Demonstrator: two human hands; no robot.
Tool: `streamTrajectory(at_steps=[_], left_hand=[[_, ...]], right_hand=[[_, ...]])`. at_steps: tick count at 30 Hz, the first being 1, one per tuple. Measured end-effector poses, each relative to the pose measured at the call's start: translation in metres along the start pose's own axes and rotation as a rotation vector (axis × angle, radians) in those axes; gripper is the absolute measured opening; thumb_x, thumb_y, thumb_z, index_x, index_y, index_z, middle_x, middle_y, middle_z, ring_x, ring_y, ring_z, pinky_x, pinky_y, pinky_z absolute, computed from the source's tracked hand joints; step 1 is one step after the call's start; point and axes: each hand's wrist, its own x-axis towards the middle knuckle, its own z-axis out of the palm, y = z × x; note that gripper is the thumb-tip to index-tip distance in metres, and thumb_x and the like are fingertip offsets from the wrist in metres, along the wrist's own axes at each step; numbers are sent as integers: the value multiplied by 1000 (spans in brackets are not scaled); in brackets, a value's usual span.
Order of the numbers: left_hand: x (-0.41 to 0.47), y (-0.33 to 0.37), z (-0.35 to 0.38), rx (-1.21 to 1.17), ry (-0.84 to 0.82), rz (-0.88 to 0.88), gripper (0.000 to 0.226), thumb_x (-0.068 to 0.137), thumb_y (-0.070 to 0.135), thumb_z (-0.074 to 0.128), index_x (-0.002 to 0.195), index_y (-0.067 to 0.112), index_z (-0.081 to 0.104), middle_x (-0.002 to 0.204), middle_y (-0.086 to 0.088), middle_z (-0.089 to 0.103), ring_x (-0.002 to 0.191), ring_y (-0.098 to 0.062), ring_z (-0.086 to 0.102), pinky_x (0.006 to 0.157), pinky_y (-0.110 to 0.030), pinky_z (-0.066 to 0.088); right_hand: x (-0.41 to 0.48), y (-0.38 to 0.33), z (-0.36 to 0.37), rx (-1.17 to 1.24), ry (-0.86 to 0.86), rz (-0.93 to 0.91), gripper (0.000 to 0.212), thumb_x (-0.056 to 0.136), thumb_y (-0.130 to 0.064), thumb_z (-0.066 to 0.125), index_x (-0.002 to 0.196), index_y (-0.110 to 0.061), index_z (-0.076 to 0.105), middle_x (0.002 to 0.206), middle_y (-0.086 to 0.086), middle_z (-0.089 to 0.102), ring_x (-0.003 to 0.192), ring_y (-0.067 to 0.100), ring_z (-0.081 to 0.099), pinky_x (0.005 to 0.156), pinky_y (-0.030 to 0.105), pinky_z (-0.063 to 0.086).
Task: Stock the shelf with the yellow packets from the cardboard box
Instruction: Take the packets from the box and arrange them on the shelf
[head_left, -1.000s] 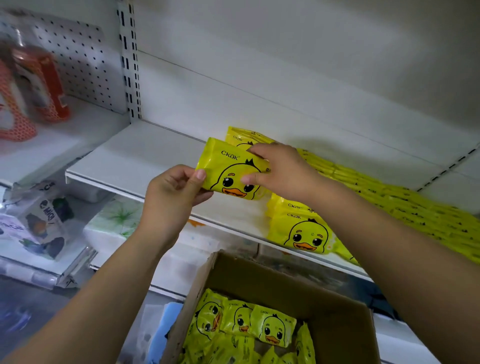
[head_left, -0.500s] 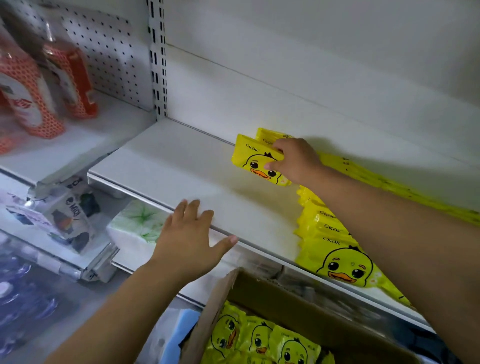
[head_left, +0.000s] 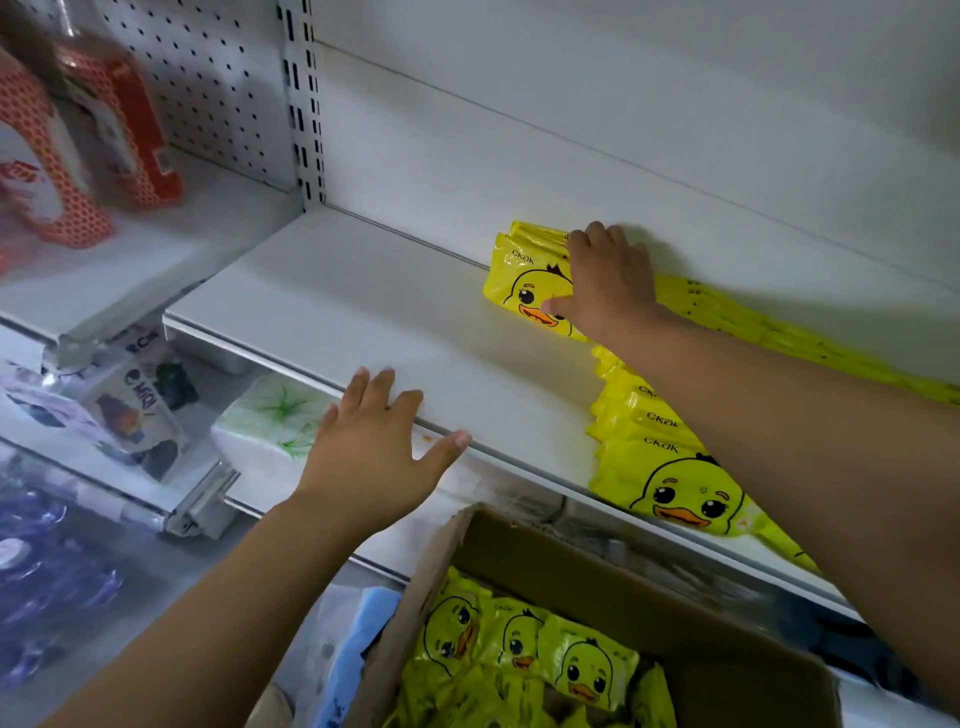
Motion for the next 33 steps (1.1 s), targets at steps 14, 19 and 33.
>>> streamTrajectory(at_steps=[14, 19, 33], left_hand=[[-68, 17, 23, -163, 156, 9, 72, 98, 64, 47, 147, 10, 48, 159, -10, 39, 150, -28, 31, 117, -44, 31], [-116, 25, 59, -131, -17, -78, 83, 97, 65, 47, 156, 9, 32, 162, -12, 34, 148, -32, 33, 115, -48, 33], [-170, 4, 134, 29, 59, -166, 35, 107, 44, 41, 114, 10, 42, 81, -13, 53, 85, -47, 61, 63, -42, 34]], right_hand=[[-242, -37, -42, 637, 106, -164, 33, 89, -30, 68, 115, -11, 61, 118, 5, 61, 114, 27, 52, 91, 40, 47], [-346, -34, 25, 706, -156, -60, 30, 92, -36, 67, 114, -15, 62, 114, 4, 62, 111, 25, 53, 89, 41, 48], [-439, -82, 200, 1032, -1026, 572, 52, 88, -50, 71, 109, -3, 62, 97, 14, 63, 88, 30, 63, 78, 37, 51]])
